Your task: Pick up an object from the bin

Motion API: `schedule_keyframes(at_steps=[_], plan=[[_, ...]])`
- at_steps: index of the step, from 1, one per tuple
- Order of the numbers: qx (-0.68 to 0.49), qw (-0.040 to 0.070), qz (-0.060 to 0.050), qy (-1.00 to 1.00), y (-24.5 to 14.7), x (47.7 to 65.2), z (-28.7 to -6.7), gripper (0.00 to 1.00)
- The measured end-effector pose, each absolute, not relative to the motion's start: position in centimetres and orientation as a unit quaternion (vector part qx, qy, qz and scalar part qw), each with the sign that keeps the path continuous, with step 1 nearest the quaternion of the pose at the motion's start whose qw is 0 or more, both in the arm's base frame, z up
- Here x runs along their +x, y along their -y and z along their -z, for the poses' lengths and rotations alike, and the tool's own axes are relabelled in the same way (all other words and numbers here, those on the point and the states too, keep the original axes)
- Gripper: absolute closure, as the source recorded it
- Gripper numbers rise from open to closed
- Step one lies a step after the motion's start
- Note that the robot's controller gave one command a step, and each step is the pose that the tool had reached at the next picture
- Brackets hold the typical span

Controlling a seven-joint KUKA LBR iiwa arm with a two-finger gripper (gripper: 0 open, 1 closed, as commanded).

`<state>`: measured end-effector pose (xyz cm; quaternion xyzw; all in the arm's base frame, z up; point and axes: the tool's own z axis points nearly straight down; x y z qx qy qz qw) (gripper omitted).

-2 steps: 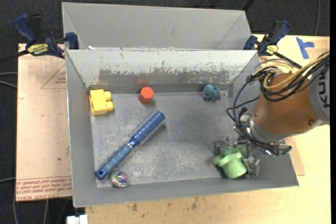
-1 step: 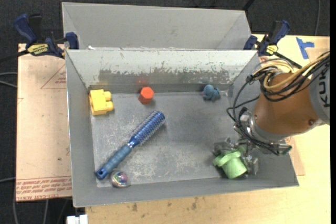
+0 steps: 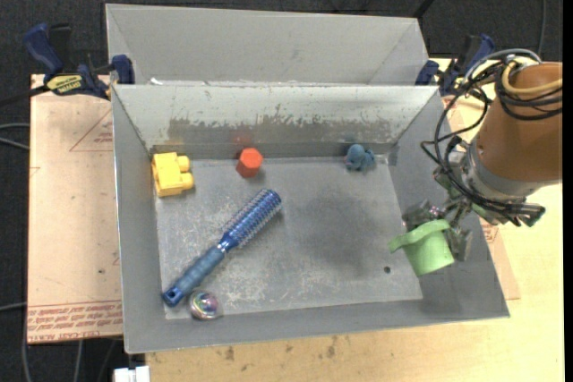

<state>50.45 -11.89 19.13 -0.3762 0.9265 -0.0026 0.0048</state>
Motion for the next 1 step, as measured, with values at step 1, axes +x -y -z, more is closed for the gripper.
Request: schedule_keyframes(at_steps=[1], plan=[[-0.381,0.005,0.003,-0.925,12.44,50.41,-28.11,1.0]])
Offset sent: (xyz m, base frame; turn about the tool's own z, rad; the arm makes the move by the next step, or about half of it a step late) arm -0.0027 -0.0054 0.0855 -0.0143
